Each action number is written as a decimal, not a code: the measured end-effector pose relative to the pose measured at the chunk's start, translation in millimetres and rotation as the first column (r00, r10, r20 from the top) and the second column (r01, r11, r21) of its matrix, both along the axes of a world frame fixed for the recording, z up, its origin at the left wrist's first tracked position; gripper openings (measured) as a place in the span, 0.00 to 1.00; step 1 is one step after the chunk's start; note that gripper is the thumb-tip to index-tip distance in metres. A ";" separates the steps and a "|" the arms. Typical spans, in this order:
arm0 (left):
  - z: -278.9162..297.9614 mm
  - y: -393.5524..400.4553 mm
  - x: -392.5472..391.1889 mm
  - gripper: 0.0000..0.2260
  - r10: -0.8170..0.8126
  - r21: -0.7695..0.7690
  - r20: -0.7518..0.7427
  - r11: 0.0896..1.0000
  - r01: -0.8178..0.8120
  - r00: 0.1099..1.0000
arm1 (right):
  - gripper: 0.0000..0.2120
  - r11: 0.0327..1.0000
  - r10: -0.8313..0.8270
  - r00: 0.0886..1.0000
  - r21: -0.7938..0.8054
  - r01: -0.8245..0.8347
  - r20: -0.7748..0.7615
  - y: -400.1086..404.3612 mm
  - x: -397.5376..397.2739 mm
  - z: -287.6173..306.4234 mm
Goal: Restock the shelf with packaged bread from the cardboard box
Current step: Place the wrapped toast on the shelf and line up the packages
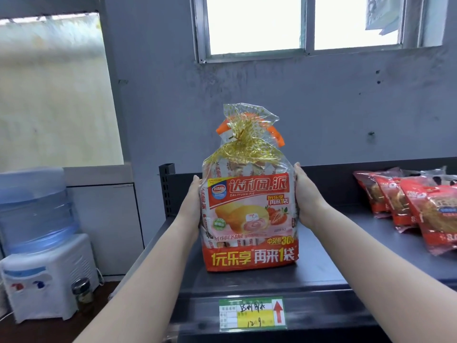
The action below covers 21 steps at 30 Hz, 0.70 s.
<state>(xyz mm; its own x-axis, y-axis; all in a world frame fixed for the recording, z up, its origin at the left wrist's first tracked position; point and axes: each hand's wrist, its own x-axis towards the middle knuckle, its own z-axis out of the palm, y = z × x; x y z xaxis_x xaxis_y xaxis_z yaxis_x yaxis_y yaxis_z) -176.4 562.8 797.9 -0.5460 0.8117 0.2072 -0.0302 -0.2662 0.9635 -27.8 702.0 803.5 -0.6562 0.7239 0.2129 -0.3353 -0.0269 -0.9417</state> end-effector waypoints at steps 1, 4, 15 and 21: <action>0.1 -1.6 1.6 0.25 0.032 0.015 0.006 0.999 -0.032 0.999 | 0.29 1.000 -0.023 1.000 0.018 0.022 0.017 -3.1 1.0 1.9; 6.7 -5.5 3.8 0.16 0.345 0.207 0.068 0.913 -0.352 0.936 | 0.28 0.983 -0.166 0.985 0.092 0.161 0.049 -15.0 6.6 5.3; 54.1 4.0 97.7 0.10 0.288 0.583 -0.273 0.809 -0.081 0.918 | 0.16 0.397 -0.668 0.710 0.701 0.593 -0.223 -44.6 108.7 -13.0; 23.0 54.5 177.5 0.09 0.039 0.291 -0.270 0.956 0.043 0.962 | 0.11 0.387 -0.726 0.658 0.673 0.631 -0.199 12.9 170.2 -25.2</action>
